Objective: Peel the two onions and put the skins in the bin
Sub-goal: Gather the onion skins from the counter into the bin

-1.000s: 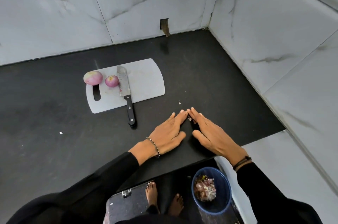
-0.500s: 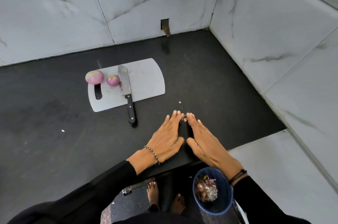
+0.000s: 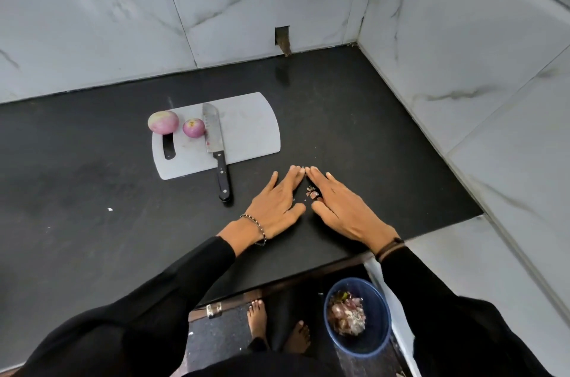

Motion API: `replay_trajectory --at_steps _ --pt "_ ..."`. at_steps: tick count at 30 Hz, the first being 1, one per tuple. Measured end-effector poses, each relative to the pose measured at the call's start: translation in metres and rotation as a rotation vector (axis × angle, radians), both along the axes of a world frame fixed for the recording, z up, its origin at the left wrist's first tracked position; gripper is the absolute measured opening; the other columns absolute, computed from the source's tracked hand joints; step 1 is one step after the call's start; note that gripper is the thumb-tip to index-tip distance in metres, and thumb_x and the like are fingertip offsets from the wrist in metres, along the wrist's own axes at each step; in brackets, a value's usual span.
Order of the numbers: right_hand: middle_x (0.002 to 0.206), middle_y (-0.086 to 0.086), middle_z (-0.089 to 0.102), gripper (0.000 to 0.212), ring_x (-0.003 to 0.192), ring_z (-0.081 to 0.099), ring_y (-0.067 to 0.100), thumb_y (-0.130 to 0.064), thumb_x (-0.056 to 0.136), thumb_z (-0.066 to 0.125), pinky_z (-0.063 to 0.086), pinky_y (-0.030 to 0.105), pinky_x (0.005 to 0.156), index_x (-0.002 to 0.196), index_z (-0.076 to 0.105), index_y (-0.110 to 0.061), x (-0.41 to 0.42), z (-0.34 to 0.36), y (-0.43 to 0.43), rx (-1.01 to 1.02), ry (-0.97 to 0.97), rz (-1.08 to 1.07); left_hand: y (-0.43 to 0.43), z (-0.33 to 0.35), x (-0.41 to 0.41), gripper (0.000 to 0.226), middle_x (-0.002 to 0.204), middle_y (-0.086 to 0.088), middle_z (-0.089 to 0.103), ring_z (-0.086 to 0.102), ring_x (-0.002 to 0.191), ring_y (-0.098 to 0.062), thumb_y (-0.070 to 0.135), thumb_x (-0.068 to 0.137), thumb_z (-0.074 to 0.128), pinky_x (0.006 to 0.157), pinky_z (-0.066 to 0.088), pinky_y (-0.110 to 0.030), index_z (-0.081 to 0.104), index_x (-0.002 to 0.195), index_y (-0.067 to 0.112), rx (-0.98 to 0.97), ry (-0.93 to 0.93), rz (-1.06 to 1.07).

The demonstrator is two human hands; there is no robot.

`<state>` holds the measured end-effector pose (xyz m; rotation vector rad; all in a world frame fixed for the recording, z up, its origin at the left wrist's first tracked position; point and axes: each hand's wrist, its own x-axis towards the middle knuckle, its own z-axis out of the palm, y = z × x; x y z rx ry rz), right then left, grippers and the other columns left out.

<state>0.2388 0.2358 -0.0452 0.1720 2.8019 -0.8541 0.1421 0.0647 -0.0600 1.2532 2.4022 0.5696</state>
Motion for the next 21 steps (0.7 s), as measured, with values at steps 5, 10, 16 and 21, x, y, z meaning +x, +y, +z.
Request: replay_trajectory --at_steps 5,10,16,21 --pt "0.168 -0.016 0.014 0.076 0.155 0.008 0.006 -0.049 0.09 0.029 0.018 0.032 0.127 0.162 0.007 -0.035 0.038 0.001 0.002 -0.028 -0.03 0.056 -0.034 0.002 0.022 0.073 0.161 0.012 0.013 -0.008 0.14 0.017 0.029 0.088 0.033 0.122 -0.005 -0.027 0.009 0.155 0.013 0.114 -0.077 -0.059" --pt "0.17 0.0 0.016 0.07 0.158 0.003 0.014 -0.035 0.095 0.032 0.004 0.037 0.128 0.161 0.027 -0.015 0.047 -0.018 -0.028 0.253 0.181 0.269 -0.046 0.0 0.024 0.071 0.161 0.017 0.02 0.01 0.149 0.0 0.022 0.088 0.037 0.122 0.016 -0.035 0.013 0.154 0.025 0.244 -0.213 0.233" --pt "0.169 0.004 0.019 0.066 0.159 0.006 0.022 -0.053 0.109 0.024 0.009 0.045 0.127 0.16 0.029 -0.011 0.033 -0.042 -0.063 0.468 0.211 0.22 -0.043 -0.002 0.016 0.068 0.16 0.013 0.026 0.016 0.15 -0.013 0.025 0.088 0.037 0.12 0.024 -0.041 0.018 0.153 0.022 0.237 -0.196 0.33" --pt "0.166 0.014 0.025 0.078 0.157 0.014 0.026 -0.059 0.106 0.016 0.007 0.045 0.126 0.157 0.033 -0.002 0.018 -0.039 -0.055 0.492 0.144 -0.006 -0.043 -0.003 0.016 0.062 0.157 0.012 0.032 0.02 0.149 -0.015 0.011 0.095 0.044 0.118 0.028 -0.042 0.021 0.152 0.017 0.243 -0.177 0.385"
